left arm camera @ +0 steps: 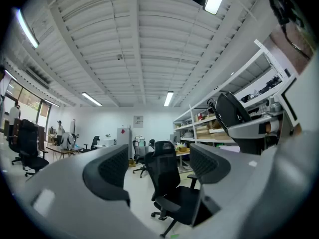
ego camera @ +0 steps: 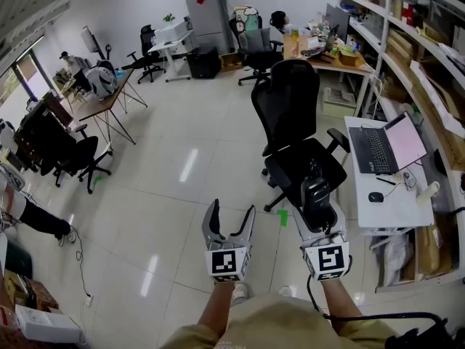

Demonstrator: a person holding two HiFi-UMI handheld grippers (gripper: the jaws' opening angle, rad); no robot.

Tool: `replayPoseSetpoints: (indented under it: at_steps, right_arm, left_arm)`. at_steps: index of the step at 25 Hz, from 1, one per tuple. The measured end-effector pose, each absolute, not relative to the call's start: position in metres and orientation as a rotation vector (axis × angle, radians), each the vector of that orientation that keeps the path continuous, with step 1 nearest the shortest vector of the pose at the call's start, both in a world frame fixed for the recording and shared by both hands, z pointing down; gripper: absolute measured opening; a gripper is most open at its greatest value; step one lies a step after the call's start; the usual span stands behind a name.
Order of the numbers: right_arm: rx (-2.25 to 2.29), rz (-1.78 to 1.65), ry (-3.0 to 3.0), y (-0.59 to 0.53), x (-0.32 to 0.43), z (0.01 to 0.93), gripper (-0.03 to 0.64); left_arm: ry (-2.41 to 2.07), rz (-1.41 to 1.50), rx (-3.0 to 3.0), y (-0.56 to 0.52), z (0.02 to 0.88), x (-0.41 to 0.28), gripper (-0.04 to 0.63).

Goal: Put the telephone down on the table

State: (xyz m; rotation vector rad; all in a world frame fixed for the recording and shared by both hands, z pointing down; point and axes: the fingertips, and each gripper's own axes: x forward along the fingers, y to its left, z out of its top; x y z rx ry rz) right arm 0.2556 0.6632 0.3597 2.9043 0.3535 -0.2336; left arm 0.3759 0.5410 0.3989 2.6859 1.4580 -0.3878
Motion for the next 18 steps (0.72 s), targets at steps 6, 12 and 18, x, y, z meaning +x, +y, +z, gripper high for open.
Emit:
replayPoseSetpoints:
  at_steps: [6,12,18]
  right_arm:
    - [2.933,-0.286,0.162,0.662,0.277,0.405,0.291]
    - [2.956,-0.325,-0.177,0.591,0.334,0.418,0.291]
    - [2.927,-0.341,-0.491,0.491,0.361,0.431,0.291]
  left_arm:
    - [1.333,-0.424,2.803,0.530,0.446,0.378,0.367]
    - [1.043,-0.391,2.932,0.437,0.460,0.406,0.367]
    - [0.770,-0.441,3.000,0.332,0.462,0.400,0.367]
